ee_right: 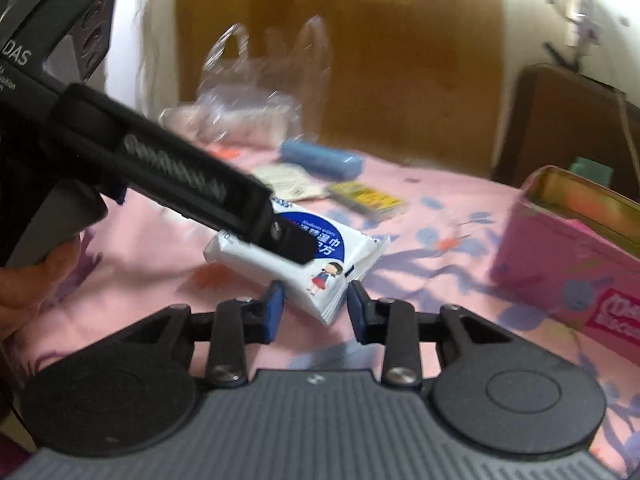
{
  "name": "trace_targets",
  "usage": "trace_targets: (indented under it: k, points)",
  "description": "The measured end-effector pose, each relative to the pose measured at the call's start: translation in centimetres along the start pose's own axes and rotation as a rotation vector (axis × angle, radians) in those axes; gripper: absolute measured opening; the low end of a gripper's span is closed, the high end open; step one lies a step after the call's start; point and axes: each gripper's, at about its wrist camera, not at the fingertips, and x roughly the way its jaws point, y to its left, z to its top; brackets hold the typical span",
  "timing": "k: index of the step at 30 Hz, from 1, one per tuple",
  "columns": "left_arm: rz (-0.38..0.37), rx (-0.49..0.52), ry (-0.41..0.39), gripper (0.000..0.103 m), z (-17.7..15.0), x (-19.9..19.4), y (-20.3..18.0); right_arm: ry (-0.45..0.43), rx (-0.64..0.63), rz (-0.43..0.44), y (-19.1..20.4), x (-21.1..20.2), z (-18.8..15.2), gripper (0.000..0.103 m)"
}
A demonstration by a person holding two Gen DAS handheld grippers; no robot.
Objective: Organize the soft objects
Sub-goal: 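Lift the wipes pack with the right tool while the left tool grasps it, then lower the wipes pack into the pink tin and open the left tool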
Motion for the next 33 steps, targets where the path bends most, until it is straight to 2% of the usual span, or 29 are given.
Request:
trace_targets:
  k: [7,12,16,19,21,22,25,28,30,33]
  points:
    - [-0.065,0.174,-0.104,0.069,5.4,2.2,-6.9,-0.1,0.044,-0.165,-5.7,-2.2,2.4,0.038]
    - [-0.141,0.206,-0.119,0.069,8.7,5.8,-10.6,-0.135,0.072,-0.293,-10.3,-3.4,3.4,0.038]
    - [-0.182,0.225,-0.098,0.069,10.2,9.0,-13.3,-0.135,0.096,-0.388,-13.2,-3.5,3.1,0.037]
    - [-0.162,0.249,-0.072,0.076,10.8,11.5,-15.1,-0.138,0.121,-0.491,-14.9,-2.8,2.7,0.037]
    - [-0.125,0.248,-0.045,0.078,10.7,13.1,-15.5,-0.107,0.128,-0.617,-16.1,-1.8,2.4,0.04]
    - [-0.104,0.243,-0.034,0.078,10.5,13.6,-15.5,-0.093,0.155,-0.645,-16.7,-1.8,2.2,0.041]
    - [-0.098,0.229,-0.024,0.078,9.4,13.3,-14.5,-0.127,0.281,-0.627,-17.7,-3.2,1.4,0.042]
    - [-0.078,0.237,-0.032,0.077,8.5,12.4,-13.8,-0.147,0.287,-0.629,-16.6,-4.2,0.8,0.043]
    - [-0.112,0.232,-0.041,0.079,7.8,11.1,-13.1,-0.16,0.289,-0.614,-15.6,-4.5,0.6,0.044]
    - [-0.085,0.245,-0.089,0.082,6.8,8.7,-12.6,-0.2,0.276,-0.601,-13.6,-5.0,0.6,0.044]
